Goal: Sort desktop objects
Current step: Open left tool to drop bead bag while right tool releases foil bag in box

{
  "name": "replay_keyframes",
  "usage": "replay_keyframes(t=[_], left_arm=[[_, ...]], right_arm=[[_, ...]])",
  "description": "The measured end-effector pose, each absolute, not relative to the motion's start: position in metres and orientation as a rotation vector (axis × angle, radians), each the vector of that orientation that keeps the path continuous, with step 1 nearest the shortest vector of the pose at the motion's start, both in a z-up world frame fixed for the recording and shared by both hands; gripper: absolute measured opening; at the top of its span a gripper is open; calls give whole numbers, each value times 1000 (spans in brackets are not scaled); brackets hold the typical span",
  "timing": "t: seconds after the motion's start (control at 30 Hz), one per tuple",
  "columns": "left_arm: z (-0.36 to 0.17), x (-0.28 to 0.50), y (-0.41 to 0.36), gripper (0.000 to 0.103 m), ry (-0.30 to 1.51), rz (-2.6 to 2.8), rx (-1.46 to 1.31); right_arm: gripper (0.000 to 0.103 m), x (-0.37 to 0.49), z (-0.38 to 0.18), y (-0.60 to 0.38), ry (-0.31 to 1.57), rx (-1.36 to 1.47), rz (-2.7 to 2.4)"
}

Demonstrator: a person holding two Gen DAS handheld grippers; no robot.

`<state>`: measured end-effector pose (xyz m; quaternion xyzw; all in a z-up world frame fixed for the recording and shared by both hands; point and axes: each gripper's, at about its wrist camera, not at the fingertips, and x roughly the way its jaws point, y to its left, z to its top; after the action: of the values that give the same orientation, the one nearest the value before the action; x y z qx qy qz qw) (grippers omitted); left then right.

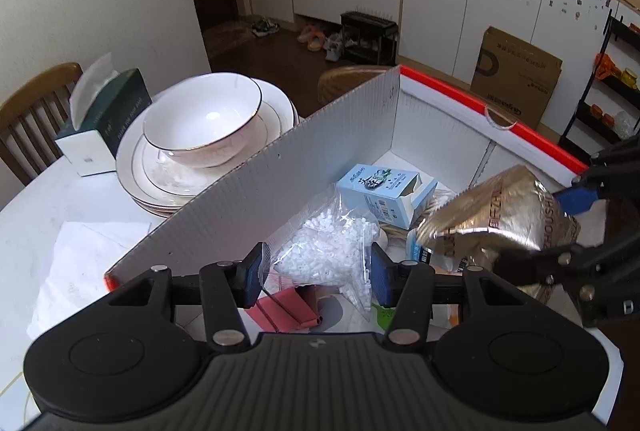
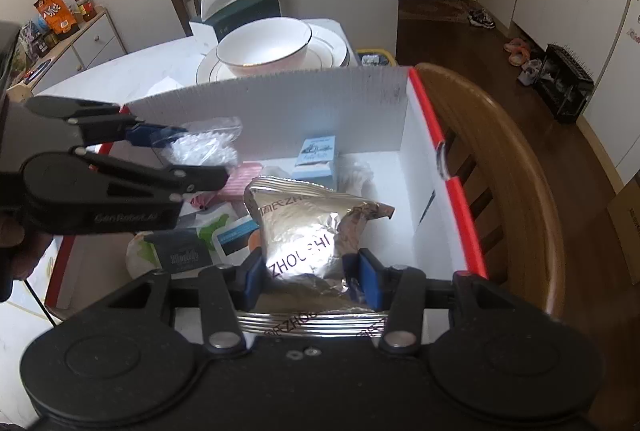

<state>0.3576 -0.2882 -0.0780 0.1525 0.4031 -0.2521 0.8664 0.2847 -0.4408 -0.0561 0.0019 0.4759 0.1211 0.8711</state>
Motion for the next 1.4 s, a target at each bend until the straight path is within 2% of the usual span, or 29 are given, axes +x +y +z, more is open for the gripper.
replay_keyframes(t=[0.67, 0.8, 0.97, 1.03, 1.17, 1.4], left_arm=[[-95, 383, -295, 52, 985, -560, 330], [-93, 382, -290, 63, 981, -562, 311], [-86, 378, -281, 63, 962, -556, 263], [-84, 375, -277, 63, 953, -554, 249], [-76, 366, -269, 63, 930, -559, 211], [-62, 346, -255, 63, 885, -566, 153]], right_arm=[[49, 288, -66, -429, 1019, -37, 273], [49, 288, -65, -428, 1016, -32, 276], [49, 289, -65, -424, 1013, -50, 291], [51, 289, -66, -423, 1013, -62, 296], [61, 286, -63, -423, 1001, -69, 301], [65, 279, -53, -424, 976, -65, 294]])
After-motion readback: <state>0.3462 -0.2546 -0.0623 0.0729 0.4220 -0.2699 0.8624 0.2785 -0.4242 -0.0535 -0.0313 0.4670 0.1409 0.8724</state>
